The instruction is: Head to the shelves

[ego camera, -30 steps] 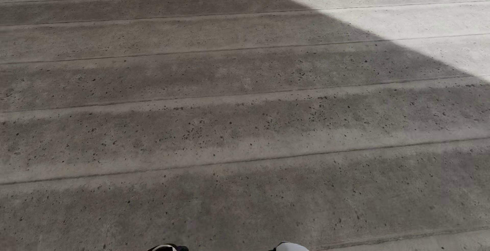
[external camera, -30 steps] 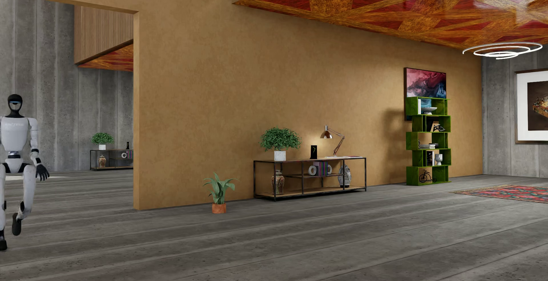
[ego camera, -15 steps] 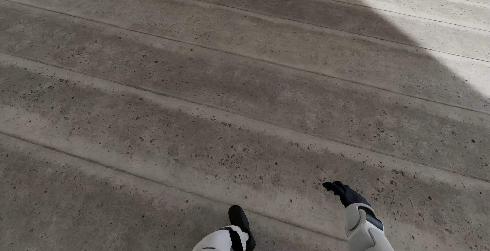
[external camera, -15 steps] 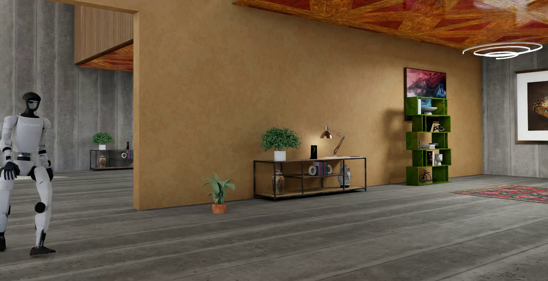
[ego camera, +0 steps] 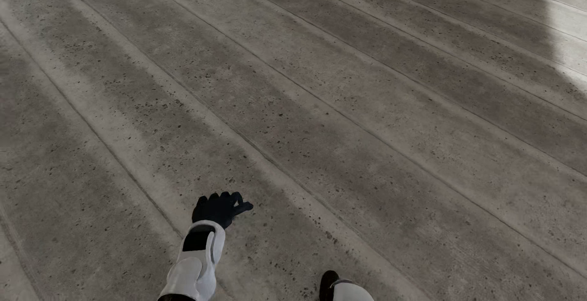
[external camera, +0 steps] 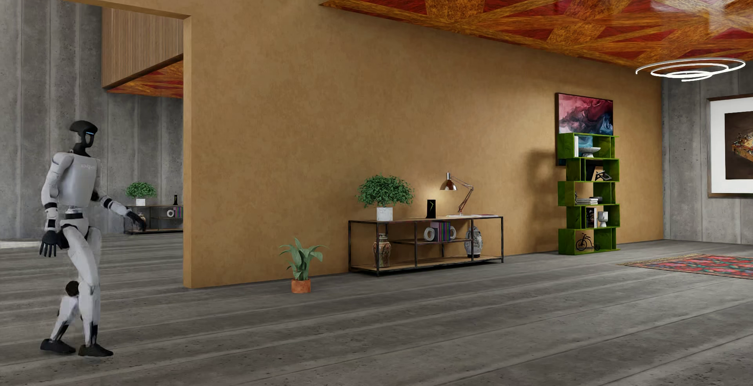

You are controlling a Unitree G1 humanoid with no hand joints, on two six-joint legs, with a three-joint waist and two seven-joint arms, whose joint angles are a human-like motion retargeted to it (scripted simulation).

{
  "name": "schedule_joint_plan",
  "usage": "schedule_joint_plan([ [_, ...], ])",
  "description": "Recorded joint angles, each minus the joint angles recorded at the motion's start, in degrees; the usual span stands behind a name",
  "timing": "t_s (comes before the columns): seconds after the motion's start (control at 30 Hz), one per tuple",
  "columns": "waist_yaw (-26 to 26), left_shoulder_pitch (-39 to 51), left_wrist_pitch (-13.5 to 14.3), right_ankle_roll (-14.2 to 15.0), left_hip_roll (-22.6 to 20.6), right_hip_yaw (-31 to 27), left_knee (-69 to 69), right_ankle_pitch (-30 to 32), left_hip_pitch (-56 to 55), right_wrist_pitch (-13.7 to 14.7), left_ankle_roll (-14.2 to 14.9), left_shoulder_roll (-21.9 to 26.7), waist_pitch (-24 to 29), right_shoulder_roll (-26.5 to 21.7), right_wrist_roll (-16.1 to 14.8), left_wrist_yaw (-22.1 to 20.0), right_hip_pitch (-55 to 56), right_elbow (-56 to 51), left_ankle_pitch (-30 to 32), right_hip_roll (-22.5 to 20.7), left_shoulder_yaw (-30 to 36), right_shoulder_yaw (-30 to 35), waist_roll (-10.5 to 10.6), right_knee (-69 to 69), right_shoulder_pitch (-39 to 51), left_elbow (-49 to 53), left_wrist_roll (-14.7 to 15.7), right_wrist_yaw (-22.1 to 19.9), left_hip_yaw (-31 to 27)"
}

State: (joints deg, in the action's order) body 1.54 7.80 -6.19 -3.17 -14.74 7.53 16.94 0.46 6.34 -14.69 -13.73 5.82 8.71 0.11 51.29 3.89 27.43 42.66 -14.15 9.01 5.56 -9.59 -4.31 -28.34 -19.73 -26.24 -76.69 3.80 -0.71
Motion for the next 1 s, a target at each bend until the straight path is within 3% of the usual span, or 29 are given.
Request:
schedule_joint_plan([
  [0.03,0.0,0.4,-0.2,2.3,-0.1,-3.7,-0.9,-0.5,2.1,-0.1,0.0,1.0,0.0,0.0,0.8,-0.8,-1.3,-0.1,-1.0,-4.7,0.4,0.6,-0.1,14.5,-0.2,3.1,1.3,1.2,-1.3],
  [0.07,-0.2,0.3,-0.3,9.2,-0.1,-6.2,-0.9,-1.7,4.2,-0.1,0.0,2.0,0.3,-0.5,1.5,-1.8,-0.8,-0.5,-1.9,-8.5,0.5,1.0,-0.2,20.6,-0.3,5.1,2.9,2.0,-1.6],
  [0.1,-0.4,-0.1,-1.1,11.0,0.0,-7.4,-0.3,-1.3,6.2,-0.1,0.0,2.6,0.5,-0.8,1.5,-2.6,-0.3,-1.2,-2.7,-11.5,0.0,0.6,-0.2,21.4,-0.1,5.9,5.0,2.1,-1.5],
  [0.13,-0.3,-0.6,-2.2,11.2,0.0,-9.8,0.6,-0.5,8.1,0.1,-0.1,2.7,0.7,-1.3,1.4,-3.2,0.3,-1.9,-3.0,-13.9,-0.7,0.0,0.0,17.8,0.2,5.0,7.8,1.3,-1.3],
  [0.17,0.1,-0.8,-3.9,9.3,-0.1,-12.7,2.5,0.6,10.2,0.1,-0.1,2.6,0.8,-1.4,1.0,-2.6,0.9,-2.9,-2.0,-15.7,-0.8,-1.5,0.4,12.1,0.0,2.1,9.9,0.0,-1.6],
  [0.23,1.2,-0.3,-8.2,3.5,0.7,-10.9,8.0,5.4,12.7,-0.2,0.2,2.0,0.5,0.1,-2.2,0.4,0.2,-5.3,4.2,-14.5,1.0,-6.0,1.5,2.6,-1.4,-7.9,9.5,-3.8,-2.9],
  [0.27,1.7,-0.3,-11.0,1.8,1.3,-8.3,14.2,1.4,11.7,-0.4,2.0,1.5,0.5,0.8,-4.2,2.0,0.4,-5.8,9.4,-12.8,2.3,-8.1,2.4,-2.9,-1.9,-14.0,7.4,-5.5,-3.2],
  [0.3,2.3,-0.6,-13.7,1.1,2.4,-5.7,23.9,-3.0,8.3,-0.9,8.9,1.1,0.6,1.5,-6.0,3.7,0.3,-5.4,14.1,-11.1,3.8,-9.7,3.2,-7.1,-1.7,-19.5,4.5,-6.6,-2.8],
  [0.33,2.7,-1.7,-14.9,0.8,4.2,-3.3,34.8,-6.5,3.4,-1.9,19.6,1.0,0.6,1.5,-6.6,6.3,-1.0,-3.9,18.4,-9.4,5.4,-9.9,4.0,-9.3,-0.8,-23.9,1.7,-6.2,-1.4],
  [0.37,2.9,-3.5,-15.0,0.8,7.7,-0.9,44.5,-9.2,-2.3,-3.1,22.0,1.1,0.6,0.9,-5.8,7.5,-3.1,-1.9,23.3,-8.0,6.3,-9.0,4.9,-9.8,0.7,-25.9,-0.6,-5.3,1.1],
  [0.4,2.6,-6.1,-14.6,1.0,12.2,1.3,51.8,-11.3,-8.2,-4.2,19.5,1.3,0.6,-0.1,-4.3,7.1,-5.5,0.2,21.6,-6.8,6.2,-7.4,5.7,-9.6,2.7,-25.7,-1.7,-4.0,3.5],
  [0.43,1.8,-9.3,-14.6,1.3,16.0,3.1,56.6,-13.0,-14.0,-3.8,17.2,1.0,0.6,-1.4,-2.1,5.0,-8.3,1.9,17.9,-6.1,4.1,-4.9,6.5,-8.5,4.9,-23.7,-0.8,-2.6,5.4],
  [0.53,-2.0,-20.7,-14.2,2.0,23.3,7.2,56.1,-16.5,-28.6,-0.9,14.3,0.9,0.6,-5.4,3.9,-0.3,-17.3,4.5,14.9,-6.3,-4.8,2.3,8.2,-3.1,11.7,-15.6,8.9,-1.3,9.3],
  [0.63,-4.8,-26.4,-15.8,3.0,25.0,10.8,34.2,-20.3,-37.4,1.7,10.9,0.3,0.5,-8.5,2.6,-0.9,-24.7,2.7,13.7,-7.1,-9.1,4.7,8.7,1.1,19.7,-13.5,16.3,-3.3,14.4],
  [0.67,-5.3,-26.9,-16.8,3.4,24.4,11.9,21.2,-21.2,-37.5,2.4,12.4,0.1,0.5,-9.9,1.8,-0.2,-27.0,1.6,15.4,-7.4,-9.3,5.1,8.8,3.1,22.3,-14.9,16.6,-4.2,17.6],
  [0.7,-5.7,-27.3,-17.7,3.9,22.1,12.8,6.1,-22.0,-36.5,2.1,13.1,-0.2,0.5,-10.8,1.0,0.5,-29.4,0.8,17.5,-7.9,-9.0,5.4,8.8,5.1,24.9,-16.3,15.8,-5.2,18.9],
  [0.73,-6.1,-27.9,-18.1,4.5,19.3,13.3,-4.9,-22.5,-36.9,1.8,14.1,-0.2,0.5,-11.2,0.0,2.5,-32.1,0.1,16.5,-8.6,-8.3,5.6,8.6,7.5,27.4,-17.6,13.7,-5.7,16.1],
  [0.8,-6.4,-28.3,-15.4,5.8,15.7,15.2,-9.1,-23.9,-38.3,1.9,15.7,1.0,0.6,-11.6,-2.4,7.2,-38.3,-1.3,14.0,-9.8,-5.0,5.5,8.0,10.8,30.4,-19.9,6.8,-7.1,11.0],
  [0.87,-6.9,-27.2,-12.6,7.5,14.3,16.7,0.6,-23.4,-38.9,2.7,10.1,0.7,0.9,-11.7,-4.3,10.7,-43.3,-3.7,18.0,-9.2,-4.8,5.9,7.1,9.2,29.9,-20.5,1.8,-7.7,11.4],
  [0.9,-7.3,-27.2,-12.5,7.5,14.4,16.0,4.0,-20.5,-37.8,3.4,7.1,-0.7,1.0,-11.5,-4.3,9.9,-45.1,-4.4,21.2,-8.1,-6.8,7.3,6.3,7.0,29.3,-19.3,1.1,-8.4,12.4],
  [0.93,-7.5,-27.0,-13.2,6.5,14.3,15.4,7.3,-15.6,-36.5,3.4,5.8,-2.7,1.2,-11.1,-3.8,7.9,-45.2,-4.8,21.8,-6.0,-9.4,8.6,5.2,1.5,28.4,-18.2,1.6,-8.4,13.8],
  [1.0,-7.0,-24.6,-14.7,3.3,12.2,13.3,12.5,-3.8,-33.7,1.9,4.6,-6.4,1.7,-10.4,-1.3,4.9,-39.4,-5.8,15.8,0.5,-12.7,10.5,2.7,-18.7,25.1,-18.4,3.4,-7.2,14.9],
])
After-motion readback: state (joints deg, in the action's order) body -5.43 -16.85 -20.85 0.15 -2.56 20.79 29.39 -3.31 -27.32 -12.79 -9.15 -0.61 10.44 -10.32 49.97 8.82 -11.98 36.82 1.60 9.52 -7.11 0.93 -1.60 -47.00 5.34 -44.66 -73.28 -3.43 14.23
